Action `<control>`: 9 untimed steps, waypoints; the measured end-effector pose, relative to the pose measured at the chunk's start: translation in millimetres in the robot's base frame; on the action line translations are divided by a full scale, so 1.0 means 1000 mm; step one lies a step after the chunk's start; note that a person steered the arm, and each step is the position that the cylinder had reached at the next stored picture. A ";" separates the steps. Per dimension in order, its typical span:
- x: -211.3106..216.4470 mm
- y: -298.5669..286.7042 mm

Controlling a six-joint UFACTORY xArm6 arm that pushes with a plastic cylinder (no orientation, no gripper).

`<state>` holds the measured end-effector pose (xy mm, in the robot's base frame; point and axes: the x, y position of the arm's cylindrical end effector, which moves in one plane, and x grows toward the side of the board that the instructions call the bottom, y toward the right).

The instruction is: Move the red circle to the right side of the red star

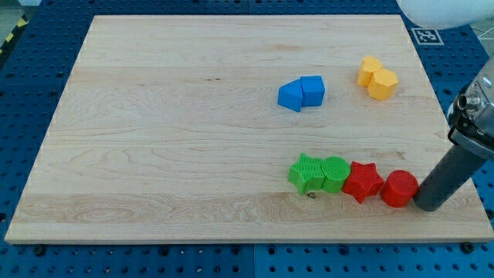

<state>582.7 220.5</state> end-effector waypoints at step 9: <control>0.023 -0.018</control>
